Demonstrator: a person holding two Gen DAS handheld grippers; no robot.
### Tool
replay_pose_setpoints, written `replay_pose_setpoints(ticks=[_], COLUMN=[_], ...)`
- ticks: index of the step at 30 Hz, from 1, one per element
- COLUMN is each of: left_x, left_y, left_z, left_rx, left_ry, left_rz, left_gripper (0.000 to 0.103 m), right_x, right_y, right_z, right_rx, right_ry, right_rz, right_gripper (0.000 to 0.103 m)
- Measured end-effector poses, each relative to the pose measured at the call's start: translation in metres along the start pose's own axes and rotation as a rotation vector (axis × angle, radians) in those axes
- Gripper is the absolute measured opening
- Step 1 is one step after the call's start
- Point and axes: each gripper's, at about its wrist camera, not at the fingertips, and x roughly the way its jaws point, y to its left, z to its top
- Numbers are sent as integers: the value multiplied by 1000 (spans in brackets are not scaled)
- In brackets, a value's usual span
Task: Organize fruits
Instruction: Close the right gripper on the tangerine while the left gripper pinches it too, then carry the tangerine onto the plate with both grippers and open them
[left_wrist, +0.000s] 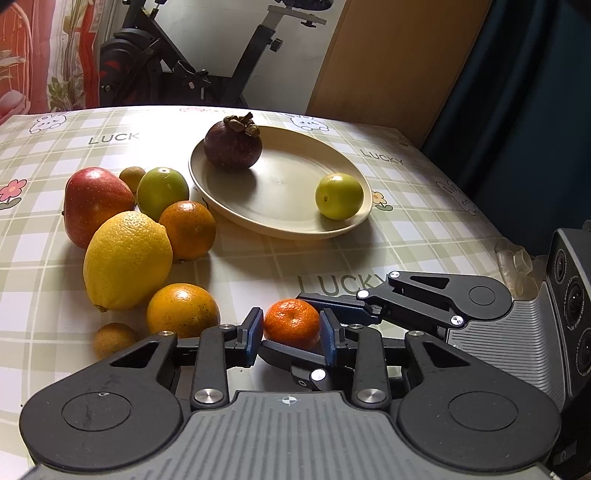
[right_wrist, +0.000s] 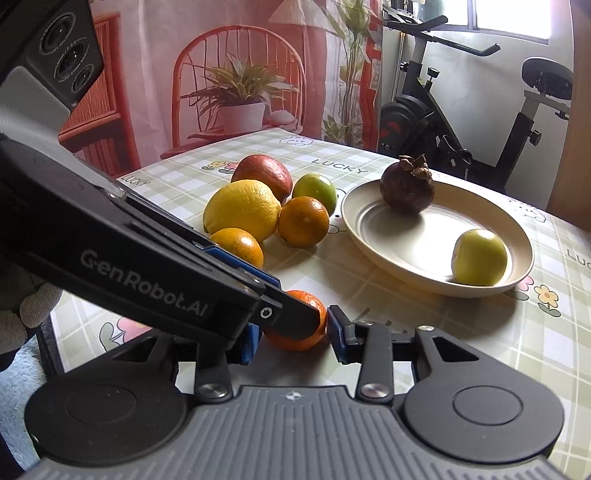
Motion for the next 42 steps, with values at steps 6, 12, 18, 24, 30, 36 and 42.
replay_pose_setpoints(ticks=[6,12,18,24,30,36,42], left_x=[0,0,0,0,-7,-15,-14], left_y=[1,3,3,3,-3,-18,-33], left_z=[-2,-4,-5,-5,0,25,65], left_rx=[-12,-27,-24,-25,17,104,170], left_ry=[-4,-7,-8,-9,-24,-75,-98], left_rz=[-4,-12,-11,-9,-17,-13,-49], left_gripper=[35,35,35,35,35,35,35], right_x=[-3,-5,-7,-6,-16,-27,-38], right_y=[-2,0,-2,-2,-1,-13,-36], right_z=[-1,-1,-3,-3,-4,17,41], right_rx=[7,-2,20,22,37,38,63], right_ry=[-12,-17,-16,-21,-61,-114,-163], right_rz=[8,6,17,18,-13,-53,-112], right_gripper=[41,40,40,39,39,39,39])
